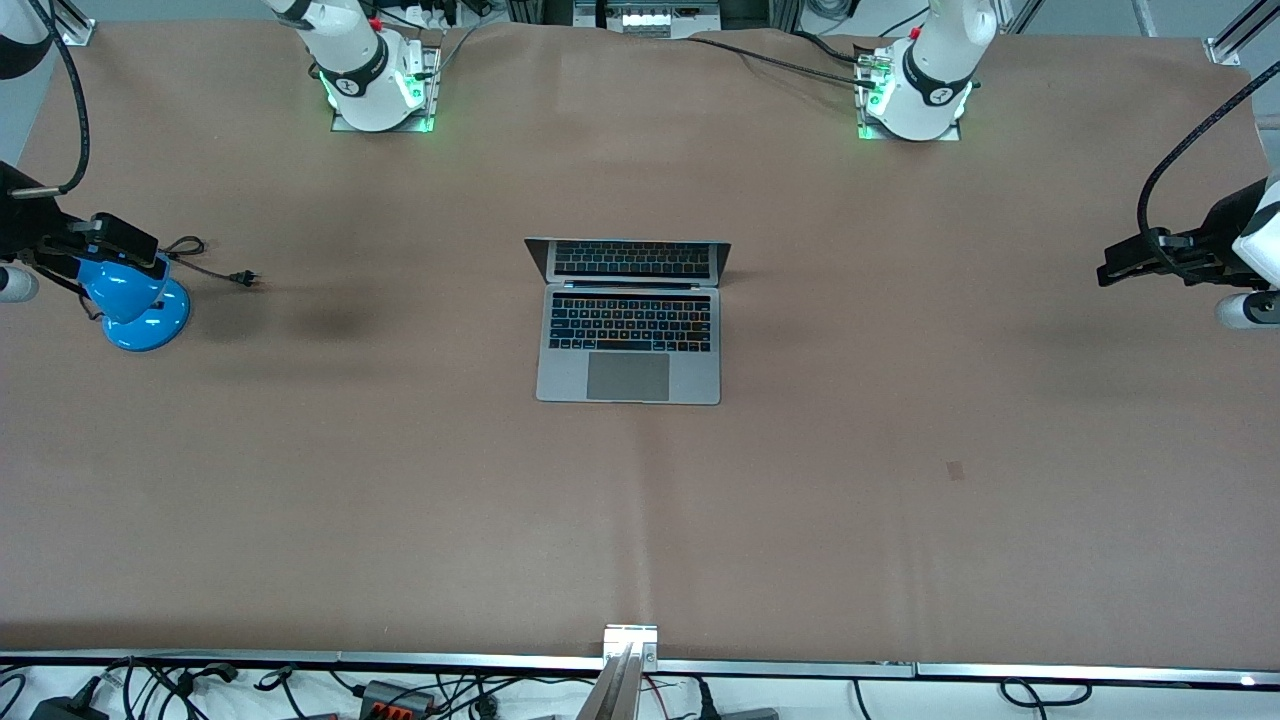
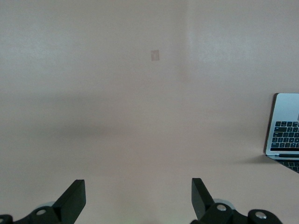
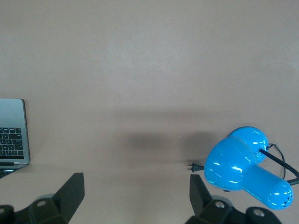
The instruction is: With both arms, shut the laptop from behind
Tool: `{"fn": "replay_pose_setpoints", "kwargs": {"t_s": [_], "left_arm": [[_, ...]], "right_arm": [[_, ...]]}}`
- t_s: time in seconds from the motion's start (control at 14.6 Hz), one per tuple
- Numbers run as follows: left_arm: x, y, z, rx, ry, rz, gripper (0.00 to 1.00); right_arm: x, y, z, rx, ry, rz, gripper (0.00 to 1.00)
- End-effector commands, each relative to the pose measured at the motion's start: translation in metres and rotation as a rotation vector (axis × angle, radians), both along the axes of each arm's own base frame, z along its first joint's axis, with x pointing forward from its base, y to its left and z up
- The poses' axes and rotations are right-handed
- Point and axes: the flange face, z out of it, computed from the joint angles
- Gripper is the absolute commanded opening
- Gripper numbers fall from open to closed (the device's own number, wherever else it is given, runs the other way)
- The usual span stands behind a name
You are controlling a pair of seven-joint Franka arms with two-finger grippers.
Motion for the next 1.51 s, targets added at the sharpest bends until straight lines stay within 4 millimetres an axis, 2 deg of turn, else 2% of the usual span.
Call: {"fn": "replay_pose_setpoints", "kwargs": {"t_s": [0.0,0.07,0.14,0.34,0.41,0.68,1.16,1.44], "left_arm": [[0.003,0.001,0.005,-0.001,0.005,-0.014,1.00],[0.003,0.002,0.005,-0.003,0.005,-0.013,1.00],[0.003,0.002,0.005,-0.003,0.005,-0.013,1.00],[0.003,0.002,0.005,-0.003,0.005,-0.013,1.00],[0.003,0.002,0.005,-0.004,0.005,-0.013,1.00],[0.003,0.004,0.005,-0.004,0.005,-0.011,1.00],[0.003,0.001,0.004,0.006,0.007,-0.016,1.00],[0.008,0.010,-0.011,-0.012,0.035,-0.006,1.00]], "right_arm": [[-0.005,0.002,-0.002,0.002,0.011,0.014,1.00],[-0.005,0.004,-0.003,0.002,0.015,0.019,1.00],[-0.005,0.004,-0.004,0.002,0.018,0.019,0.75],[-0.003,0.004,-0.009,0.002,0.026,0.019,0.52],[-0.002,0.004,-0.010,0.002,0.028,0.019,0.39],[-0.002,0.007,-0.011,0.002,0.029,0.024,0.02],[-0.005,0.015,-0.014,0.002,0.061,0.020,0.00],[-0.005,0.015,-0.014,0.002,0.061,0.020,0.00]]}}
